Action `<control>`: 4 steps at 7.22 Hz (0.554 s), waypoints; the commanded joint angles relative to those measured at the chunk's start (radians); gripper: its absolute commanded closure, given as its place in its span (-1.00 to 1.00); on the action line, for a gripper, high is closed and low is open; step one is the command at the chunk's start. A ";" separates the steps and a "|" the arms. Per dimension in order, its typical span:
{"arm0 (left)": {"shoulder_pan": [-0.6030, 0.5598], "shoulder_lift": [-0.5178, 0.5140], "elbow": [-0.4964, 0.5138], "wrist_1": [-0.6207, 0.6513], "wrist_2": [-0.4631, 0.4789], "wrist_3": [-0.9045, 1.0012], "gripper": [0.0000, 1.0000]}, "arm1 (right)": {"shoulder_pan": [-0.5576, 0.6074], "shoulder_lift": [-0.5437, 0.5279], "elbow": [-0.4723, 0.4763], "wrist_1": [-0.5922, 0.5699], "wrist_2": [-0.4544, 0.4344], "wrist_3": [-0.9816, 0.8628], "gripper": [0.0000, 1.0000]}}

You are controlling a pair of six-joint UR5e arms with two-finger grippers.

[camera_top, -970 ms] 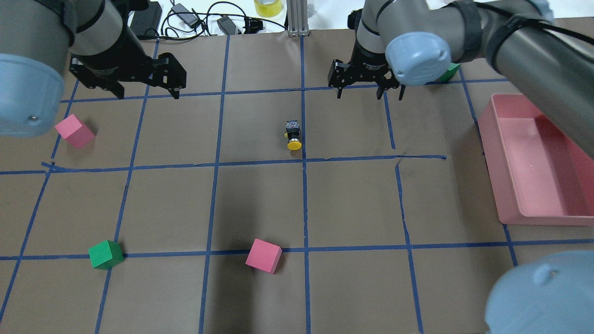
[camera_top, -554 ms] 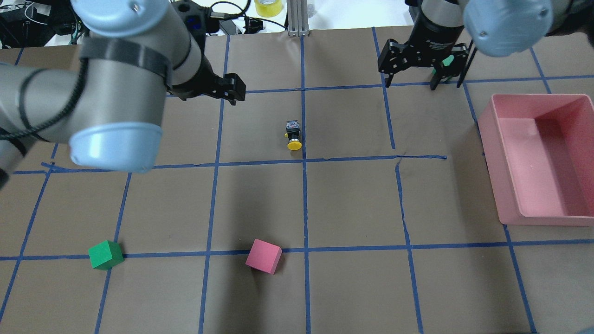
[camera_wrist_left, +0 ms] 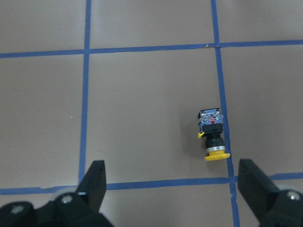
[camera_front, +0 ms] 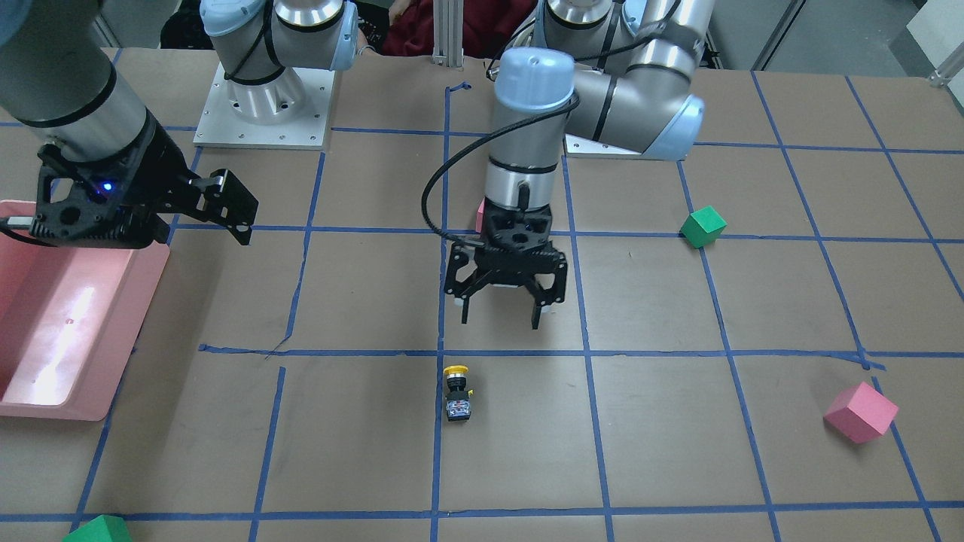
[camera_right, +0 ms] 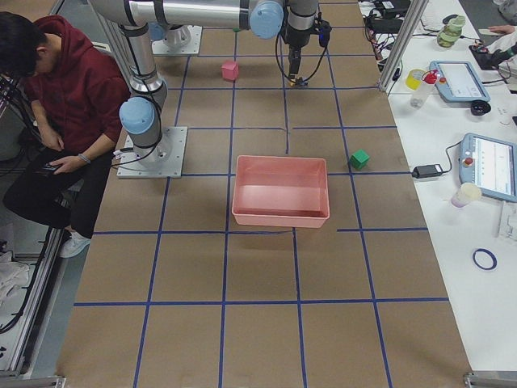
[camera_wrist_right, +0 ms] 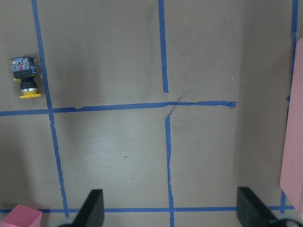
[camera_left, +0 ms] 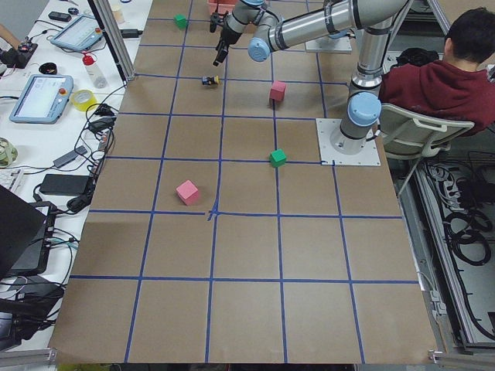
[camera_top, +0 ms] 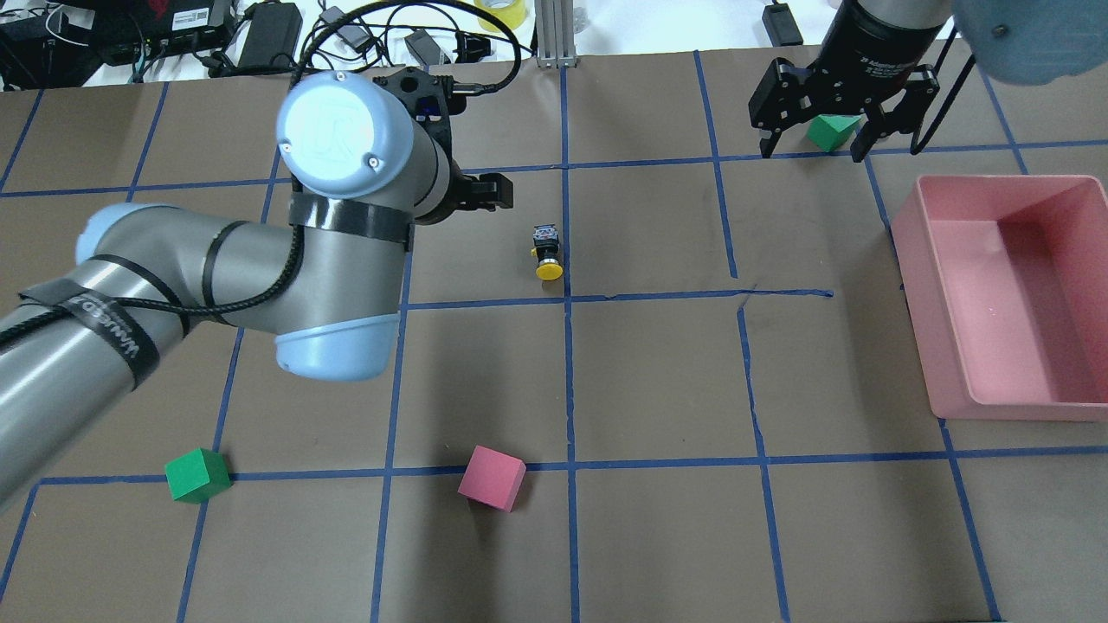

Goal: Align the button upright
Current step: 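Raise the right gripper away while the left gripper reaches and grasps the button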

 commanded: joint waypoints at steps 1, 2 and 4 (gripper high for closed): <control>-0.023 -0.174 -0.001 0.252 0.004 -0.038 -0.89 | 0.000 -0.021 0.011 0.007 0.001 -0.002 -1.00; -0.025 -0.253 0.001 0.358 0.025 -0.041 -0.89 | 0.000 -0.016 0.032 0.009 0.006 0.002 -1.00; -0.051 -0.323 -0.005 0.455 0.097 -0.047 -0.88 | 0.000 -0.025 0.061 0.006 0.003 0.003 -1.00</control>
